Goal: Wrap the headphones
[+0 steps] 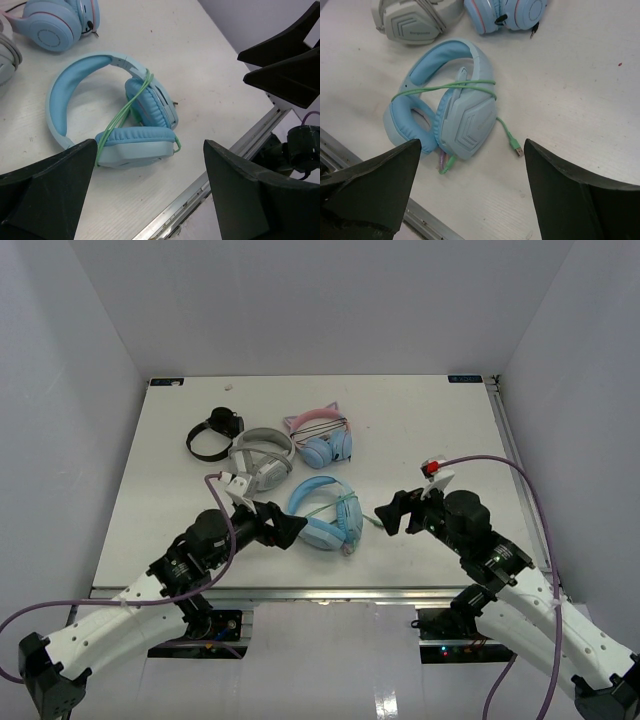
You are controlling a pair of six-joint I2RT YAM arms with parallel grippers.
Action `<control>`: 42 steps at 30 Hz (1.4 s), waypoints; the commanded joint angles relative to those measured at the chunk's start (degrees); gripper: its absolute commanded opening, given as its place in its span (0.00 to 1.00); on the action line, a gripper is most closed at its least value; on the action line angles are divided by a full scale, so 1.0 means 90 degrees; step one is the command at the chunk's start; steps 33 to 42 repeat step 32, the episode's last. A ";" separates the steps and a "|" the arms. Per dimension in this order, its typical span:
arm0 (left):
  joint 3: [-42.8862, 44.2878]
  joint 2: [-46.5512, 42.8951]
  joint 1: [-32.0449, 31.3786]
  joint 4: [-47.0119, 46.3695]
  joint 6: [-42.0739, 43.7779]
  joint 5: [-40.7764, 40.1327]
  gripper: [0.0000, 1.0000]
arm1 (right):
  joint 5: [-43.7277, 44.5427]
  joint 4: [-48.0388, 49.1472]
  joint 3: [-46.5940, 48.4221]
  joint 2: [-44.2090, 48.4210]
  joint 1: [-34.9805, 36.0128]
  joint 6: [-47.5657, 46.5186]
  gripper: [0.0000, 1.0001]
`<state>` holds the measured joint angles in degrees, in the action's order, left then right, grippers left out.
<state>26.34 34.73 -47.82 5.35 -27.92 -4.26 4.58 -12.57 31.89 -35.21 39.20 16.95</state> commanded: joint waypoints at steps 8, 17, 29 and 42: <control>-0.0173 -0.0388 -0.0105 -0.0104 -0.0064 -0.0509 0.98 | 0.0790 0.0217 -0.0065 0.0819 0.0029 0.0237 0.90; -0.0202 -0.0509 -0.0117 -0.0096 -0.0062 -0.0581 0.98 | 0.0833 0.0186 -0.0077 0.0865 0.0029 0.0182 0.90; -0.0182 -0.0509 -0.0166 -0.0067 -0.0013 -0.0647 0.98 | 0.0802 0.0186 -0.0087 0.0717 0.0029 0.0140 0.90; -0.0176 -0.0480 -0.0166 -0.0060 -0.0007 -0.0666 0.98 | 0.0793 0.0186 -0.0093 0.0735 0.0029 0.0144 0.90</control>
